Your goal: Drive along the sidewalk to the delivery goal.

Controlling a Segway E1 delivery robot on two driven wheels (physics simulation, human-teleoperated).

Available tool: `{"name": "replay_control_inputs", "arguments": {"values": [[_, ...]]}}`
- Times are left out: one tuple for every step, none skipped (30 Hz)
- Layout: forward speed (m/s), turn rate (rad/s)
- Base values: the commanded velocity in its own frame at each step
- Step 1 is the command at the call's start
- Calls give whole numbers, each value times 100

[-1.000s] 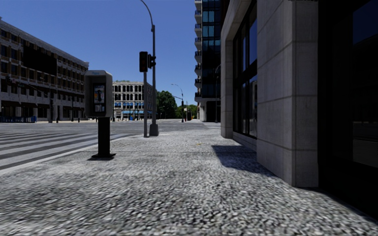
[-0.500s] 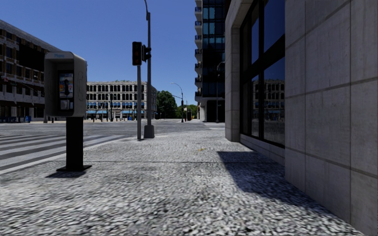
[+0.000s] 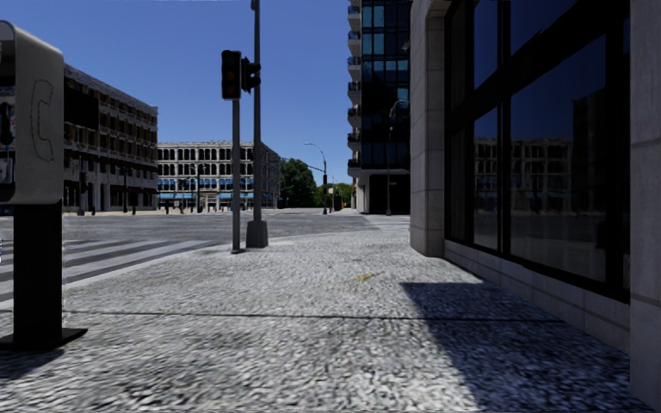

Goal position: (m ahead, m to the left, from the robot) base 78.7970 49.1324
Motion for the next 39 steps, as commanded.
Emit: {"name": "replay_control_inputs", "arguments": {"values": [[200, 39], [200, 40], [200, 40], [200, 44], [200, 47], [200, 50], [200, 55], [200, 55], [200, 59], [200, 61], [200, 61], [200, 61], [200, 61], [200, 61], [200, 61], [200, 61], [200, 61], [200, 61], [200, 61], [200, 61], [200, 61], [200, 61], [200, 61], [200, 61], [200, 61], [200, 61], [200, 61], [200, 61], [200, 61], [200, 61], [200, 61], [200, 61], [200, 61], [200, 61], [200, 61], [200, 61], [200, 61], [200, 61], [200, 61]]}}
